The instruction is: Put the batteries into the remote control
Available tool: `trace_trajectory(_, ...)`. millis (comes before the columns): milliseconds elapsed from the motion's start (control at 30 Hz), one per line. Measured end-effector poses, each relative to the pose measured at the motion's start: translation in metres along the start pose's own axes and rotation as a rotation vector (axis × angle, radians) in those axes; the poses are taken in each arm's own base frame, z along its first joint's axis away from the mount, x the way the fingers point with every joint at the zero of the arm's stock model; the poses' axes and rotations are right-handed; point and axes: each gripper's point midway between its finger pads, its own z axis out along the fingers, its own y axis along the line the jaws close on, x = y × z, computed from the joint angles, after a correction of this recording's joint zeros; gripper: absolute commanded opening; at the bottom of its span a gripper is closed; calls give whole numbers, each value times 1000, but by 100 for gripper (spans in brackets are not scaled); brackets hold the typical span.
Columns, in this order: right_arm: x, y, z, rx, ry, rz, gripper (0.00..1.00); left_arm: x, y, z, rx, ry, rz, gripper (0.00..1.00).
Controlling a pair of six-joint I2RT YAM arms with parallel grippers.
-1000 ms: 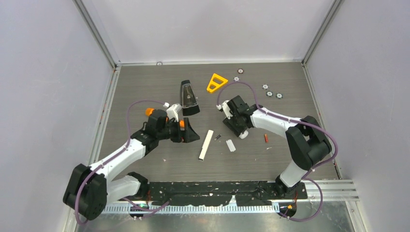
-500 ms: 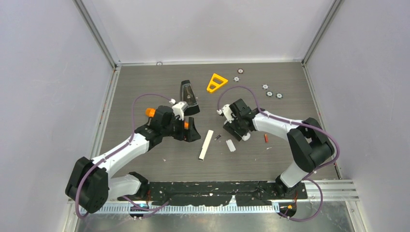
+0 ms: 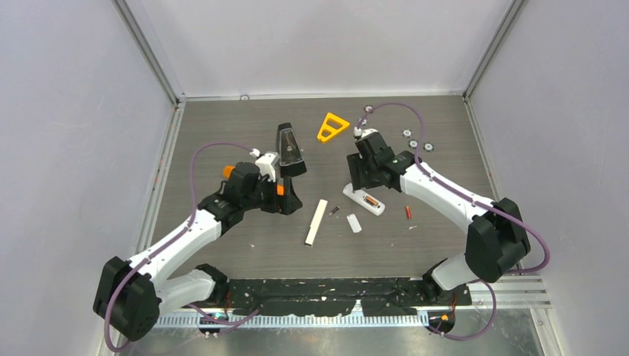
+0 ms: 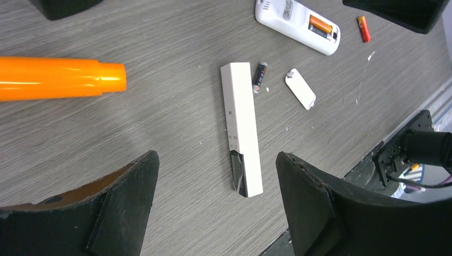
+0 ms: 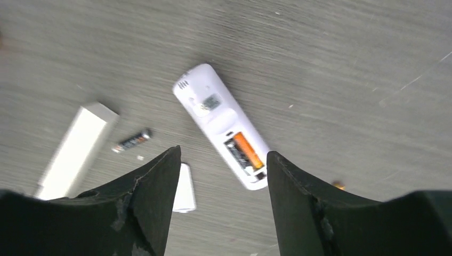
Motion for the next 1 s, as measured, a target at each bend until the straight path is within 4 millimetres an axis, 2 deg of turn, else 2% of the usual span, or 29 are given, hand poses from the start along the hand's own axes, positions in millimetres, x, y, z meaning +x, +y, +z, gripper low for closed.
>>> trace_trajectory(100, -5, 13, -7, 16, 0, 214, 62, -5, 3, -6, -31, -28, -4, 82)
trace_trajectory(200, 2, 35, -11, 20, 19, 388, 61, -8, 7, -12, -65, -47, -18, 82)
trace_trajectory(400, 17, 76, -12, 15, 83, 746, 44, -7, 12, -16, -100, -50, -32, 82)
trace_trajectory(500, 33, 78, -1, 68, 139, 889, 35, -7, 12, -18, -107, -54, -44, 82)
trace_trajectory(667, 58, 74, 10, 176, 207, 1028, 32, -9, 12, -21, -109, -66, -45, 82)
trace_trajectory(833, 66, 71, 16, 238, 224, 1093, 33, -12, 12, -23, -111, -81, -42, 82)
trace_trajectory(1000, 80, 69, 26, 302, 257, 1119, 40, -12, 12, -23, -114, -81, -43, 82)
